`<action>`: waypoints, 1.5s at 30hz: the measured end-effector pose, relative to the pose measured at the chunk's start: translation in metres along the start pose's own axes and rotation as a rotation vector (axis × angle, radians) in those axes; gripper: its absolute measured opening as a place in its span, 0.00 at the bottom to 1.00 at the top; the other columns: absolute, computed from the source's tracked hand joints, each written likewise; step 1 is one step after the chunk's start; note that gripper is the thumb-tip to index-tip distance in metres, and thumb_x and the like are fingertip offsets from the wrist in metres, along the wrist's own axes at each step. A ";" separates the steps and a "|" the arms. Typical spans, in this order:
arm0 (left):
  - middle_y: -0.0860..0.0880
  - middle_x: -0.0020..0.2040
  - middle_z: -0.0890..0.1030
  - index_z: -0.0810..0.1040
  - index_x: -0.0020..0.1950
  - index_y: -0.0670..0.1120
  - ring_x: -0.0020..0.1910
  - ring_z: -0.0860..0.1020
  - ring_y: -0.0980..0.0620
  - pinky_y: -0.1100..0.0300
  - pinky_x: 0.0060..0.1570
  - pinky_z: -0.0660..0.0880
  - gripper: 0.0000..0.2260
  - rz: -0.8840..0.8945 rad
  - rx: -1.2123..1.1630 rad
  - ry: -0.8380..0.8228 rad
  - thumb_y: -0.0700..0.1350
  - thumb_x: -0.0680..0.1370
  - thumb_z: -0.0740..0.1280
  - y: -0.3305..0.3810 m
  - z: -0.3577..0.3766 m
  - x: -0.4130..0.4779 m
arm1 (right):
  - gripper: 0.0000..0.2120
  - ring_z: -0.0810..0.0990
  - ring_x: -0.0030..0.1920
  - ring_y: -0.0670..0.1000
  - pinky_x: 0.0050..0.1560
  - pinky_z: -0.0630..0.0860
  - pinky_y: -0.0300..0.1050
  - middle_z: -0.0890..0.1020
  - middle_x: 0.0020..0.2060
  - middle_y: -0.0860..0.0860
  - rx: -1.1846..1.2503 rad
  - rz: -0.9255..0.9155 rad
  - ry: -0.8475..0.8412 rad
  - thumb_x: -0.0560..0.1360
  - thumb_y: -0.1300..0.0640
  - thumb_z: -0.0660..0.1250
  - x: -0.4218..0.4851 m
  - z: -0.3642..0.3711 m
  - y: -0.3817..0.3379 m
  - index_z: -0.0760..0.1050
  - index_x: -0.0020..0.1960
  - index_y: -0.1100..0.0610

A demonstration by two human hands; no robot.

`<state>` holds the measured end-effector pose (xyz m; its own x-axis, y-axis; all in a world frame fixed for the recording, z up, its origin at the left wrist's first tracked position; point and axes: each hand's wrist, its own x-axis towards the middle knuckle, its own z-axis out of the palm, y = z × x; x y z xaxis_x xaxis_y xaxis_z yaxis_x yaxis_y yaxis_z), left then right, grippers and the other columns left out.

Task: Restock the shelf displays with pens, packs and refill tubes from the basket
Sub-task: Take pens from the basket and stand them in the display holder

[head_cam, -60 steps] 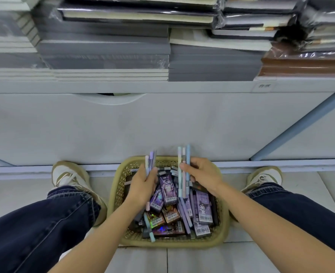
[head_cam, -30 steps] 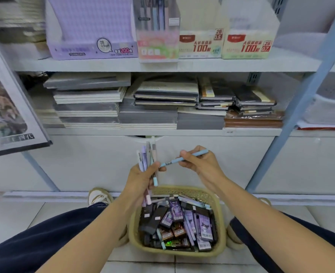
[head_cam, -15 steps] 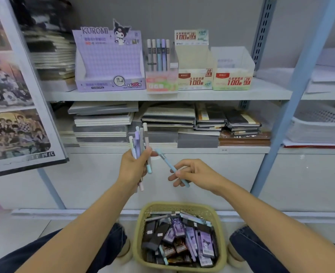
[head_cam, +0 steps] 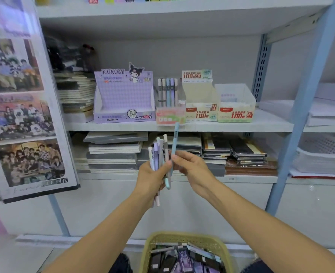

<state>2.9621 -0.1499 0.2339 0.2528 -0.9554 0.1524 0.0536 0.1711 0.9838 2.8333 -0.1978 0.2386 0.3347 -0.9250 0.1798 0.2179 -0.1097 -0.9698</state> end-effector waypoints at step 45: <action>0.49 0.23 0.62 0.81 0.40 0.45 0.21 0.57 0.53 0.65 0.21 0.59 0.07 0.169 -0.069 -0.004 0.46 0.71 0.75 0.096 -0.049 0.133 | 0.05 0.80 0.39 0.43 0.48 0.80 0.44 0.82 0.41 0.45 -1.030 -0.654 0.163 0.75 0.56 0.71 0.208 0.020 -0.152 0.81 0.51 0.54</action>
<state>3.0486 -0.2489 0.3440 0.2601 -0.9125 0.3156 0.0770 0.3454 0.9353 2.8876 -0.3664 0.4271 0.3001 -0.6150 0.7292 -0.5480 -0.7369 -0.3959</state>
